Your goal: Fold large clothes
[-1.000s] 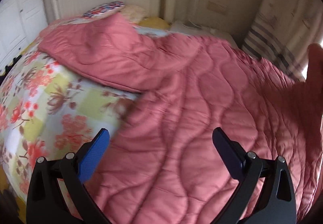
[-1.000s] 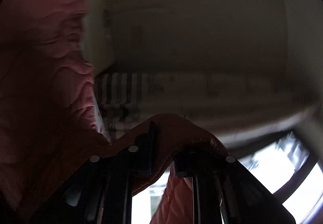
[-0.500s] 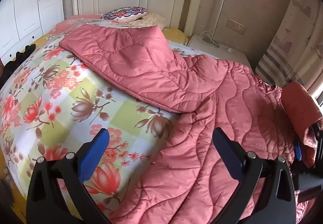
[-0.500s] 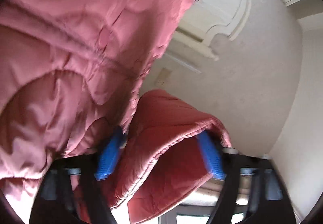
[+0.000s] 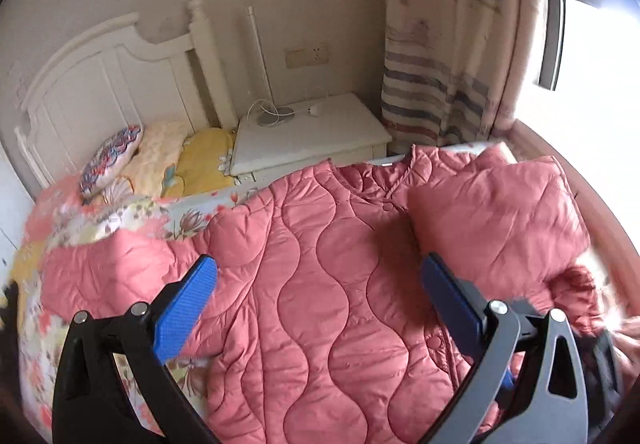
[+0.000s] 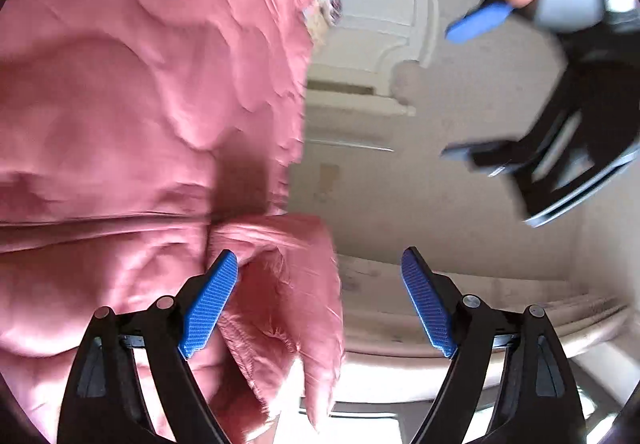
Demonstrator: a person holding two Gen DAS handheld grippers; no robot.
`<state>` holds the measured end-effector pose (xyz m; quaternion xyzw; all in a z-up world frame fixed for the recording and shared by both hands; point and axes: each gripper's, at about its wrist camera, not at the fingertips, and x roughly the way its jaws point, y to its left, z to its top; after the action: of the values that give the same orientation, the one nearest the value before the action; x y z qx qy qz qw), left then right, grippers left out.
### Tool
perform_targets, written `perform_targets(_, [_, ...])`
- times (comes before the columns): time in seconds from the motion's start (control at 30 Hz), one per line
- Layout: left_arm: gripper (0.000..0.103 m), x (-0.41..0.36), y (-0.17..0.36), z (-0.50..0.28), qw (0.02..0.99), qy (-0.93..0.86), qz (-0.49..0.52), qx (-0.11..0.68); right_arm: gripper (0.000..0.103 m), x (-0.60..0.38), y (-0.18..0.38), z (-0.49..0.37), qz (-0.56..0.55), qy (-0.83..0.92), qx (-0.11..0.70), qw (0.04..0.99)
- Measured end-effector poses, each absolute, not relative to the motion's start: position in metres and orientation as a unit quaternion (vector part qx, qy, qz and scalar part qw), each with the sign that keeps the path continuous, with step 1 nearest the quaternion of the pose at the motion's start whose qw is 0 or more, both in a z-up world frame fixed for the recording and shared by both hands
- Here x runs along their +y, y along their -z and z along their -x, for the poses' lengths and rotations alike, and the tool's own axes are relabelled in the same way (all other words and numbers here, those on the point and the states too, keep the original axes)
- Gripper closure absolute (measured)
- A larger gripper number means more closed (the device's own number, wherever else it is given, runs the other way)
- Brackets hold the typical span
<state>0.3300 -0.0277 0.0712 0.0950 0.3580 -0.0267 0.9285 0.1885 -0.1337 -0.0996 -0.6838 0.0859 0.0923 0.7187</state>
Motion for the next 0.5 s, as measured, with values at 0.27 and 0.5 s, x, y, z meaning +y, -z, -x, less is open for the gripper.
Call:
perform_targets(0.27, [0.002,-0.004,-0.049,-0.328,0.933,-0.033,-0.070,0.351,0.023,-0.254,0.004,-0.209,0.236,-0.143,0.337,0.900])
perform_targets(0.5, [0.002,-0.088,0.017,-0.306,0.917,-0.033,-0.192,0.349,0.016,-0.335,0.002,-0.273,0.088,-0.046,0.409,0.907])
